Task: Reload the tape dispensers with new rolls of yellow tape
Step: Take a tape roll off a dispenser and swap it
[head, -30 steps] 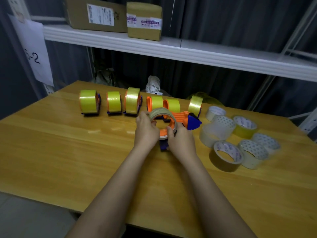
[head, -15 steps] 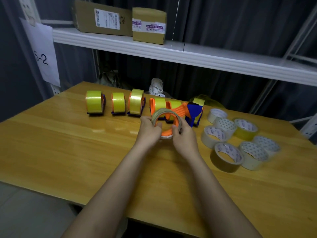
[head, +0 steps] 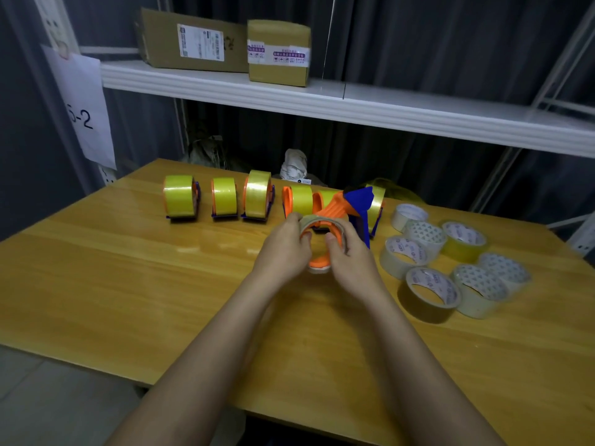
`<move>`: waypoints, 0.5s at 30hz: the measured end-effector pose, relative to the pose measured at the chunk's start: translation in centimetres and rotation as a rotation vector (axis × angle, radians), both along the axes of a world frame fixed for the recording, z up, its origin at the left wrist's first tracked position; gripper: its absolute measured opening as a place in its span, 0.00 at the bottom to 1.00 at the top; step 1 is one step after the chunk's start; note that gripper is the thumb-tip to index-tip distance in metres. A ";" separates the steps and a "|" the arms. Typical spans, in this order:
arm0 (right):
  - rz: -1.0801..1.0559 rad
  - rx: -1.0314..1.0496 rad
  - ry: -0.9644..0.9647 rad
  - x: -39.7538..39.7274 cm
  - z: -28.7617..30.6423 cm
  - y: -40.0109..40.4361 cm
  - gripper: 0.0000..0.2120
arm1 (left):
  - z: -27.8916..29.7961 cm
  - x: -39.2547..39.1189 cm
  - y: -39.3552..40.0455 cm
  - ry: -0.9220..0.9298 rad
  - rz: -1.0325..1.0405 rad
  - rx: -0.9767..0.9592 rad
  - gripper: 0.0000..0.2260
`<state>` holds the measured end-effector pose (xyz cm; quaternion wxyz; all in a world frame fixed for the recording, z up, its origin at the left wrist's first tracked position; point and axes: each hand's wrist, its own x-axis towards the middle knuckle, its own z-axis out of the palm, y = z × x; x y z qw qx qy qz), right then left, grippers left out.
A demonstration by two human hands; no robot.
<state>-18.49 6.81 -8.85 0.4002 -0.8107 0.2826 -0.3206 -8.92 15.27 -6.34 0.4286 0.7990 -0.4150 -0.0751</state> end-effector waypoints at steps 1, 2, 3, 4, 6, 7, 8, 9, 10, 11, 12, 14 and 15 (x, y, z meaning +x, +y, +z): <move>0.026 0.020 0.024 -0.2 0.3 -0.3 0.14 | 0.2 0.1 0.1 0.055 -0.015 0.018 0.15; 0.046 0.028 0.058 -0.4 0.5 -0.5 0.15 | 0.3 0.3 0.2 0.088 -0.025 0.057 0.15; 0.054 0.020 0.094 -0.5 0.7 -0.7 0.15 | 0.4 0.4 0.2 0.098 -0.034 0.128 0.15; 0.052 0.001 0.126 -0.6 0.8 -0.8 0.16 | 0.5 0.4 0.3 0.094 -0.045 0.203 0.13; 0.029 -0.049 0.176 -0.4 0.8 -0.8 0.17 | 0.6 0.4 0.2 0.104 -0.062 0.317 0.07; 0.013 -0.069 0.187 -0.3 0.9 -0.8 0.17 | 0.6 0.5 0.1 0.111 -0.053 0.339 0.07; -0.001 -0.075 0.194 -0.1 0.9 -0.8 0.16 | 0.6 0.6 0.0 0.109 -0.034 0.352 0.09; -0.014 -0.060 0.203 0.1 1.0 -0.7 0.15 | 0.5 0.6 -0.1 0.104 -0.012 0.358 0.11; -0.023 -0.021 0.215 0.3 1.0 -0.8 0.15 | 0.3 0.7 -0.2 0.094 0.010 0.355 0.12; -0.024 0.027 0.227 0.4 1.0 -0.8 0.15 | 0.2 0.6 -0.2 0.085 0.031 0.350 0.12; -0.025 0.063 0.241 0.6 0.9 -0.8 0.14 | 0.0 0.6 -0.3 0.075 0.051 0.345 0.11; -0.056 0.081 0.245 0.9 0.4 -0.3 0.14 | -0.3 0.2 -0.4 0.051 0.092 0.338 0.09; -0.084 0.081 0.228 1.0 0.2 -0.1 0.15 | -0.3 0.0 -0.4 0.034 0.111 0.334 0.08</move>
